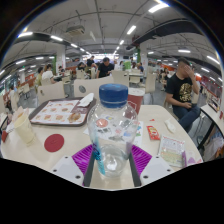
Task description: Pour water
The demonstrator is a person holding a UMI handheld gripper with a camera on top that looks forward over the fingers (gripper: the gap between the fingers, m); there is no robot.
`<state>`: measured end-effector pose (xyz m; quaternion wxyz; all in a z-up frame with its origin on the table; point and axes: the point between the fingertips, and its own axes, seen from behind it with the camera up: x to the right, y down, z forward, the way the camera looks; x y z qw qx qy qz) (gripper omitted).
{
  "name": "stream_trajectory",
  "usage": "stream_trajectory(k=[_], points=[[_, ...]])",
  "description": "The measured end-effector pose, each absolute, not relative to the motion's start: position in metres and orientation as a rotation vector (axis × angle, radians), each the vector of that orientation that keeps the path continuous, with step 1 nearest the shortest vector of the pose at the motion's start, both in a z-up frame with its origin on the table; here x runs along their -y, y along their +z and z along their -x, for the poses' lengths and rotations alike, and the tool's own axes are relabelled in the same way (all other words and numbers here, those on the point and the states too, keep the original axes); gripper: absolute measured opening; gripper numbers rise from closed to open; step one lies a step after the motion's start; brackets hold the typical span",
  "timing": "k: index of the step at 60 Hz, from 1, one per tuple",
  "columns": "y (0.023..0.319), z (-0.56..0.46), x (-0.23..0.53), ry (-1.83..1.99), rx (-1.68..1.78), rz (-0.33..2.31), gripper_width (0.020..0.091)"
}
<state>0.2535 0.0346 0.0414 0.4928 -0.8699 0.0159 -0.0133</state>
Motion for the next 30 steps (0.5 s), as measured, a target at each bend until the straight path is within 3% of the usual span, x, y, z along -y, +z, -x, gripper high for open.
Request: stream_trajectory(k=[14,23,30], points=[[0.042,-0.253,-0.042,-0.041,-0.041,2.081,0.0424],[0.047,-0.256,-0.047,-0.152,-0.026,2.098,0.0423],[0.077,-0.254,-0.058,-0.281,0.019,2.077,0.0423]])
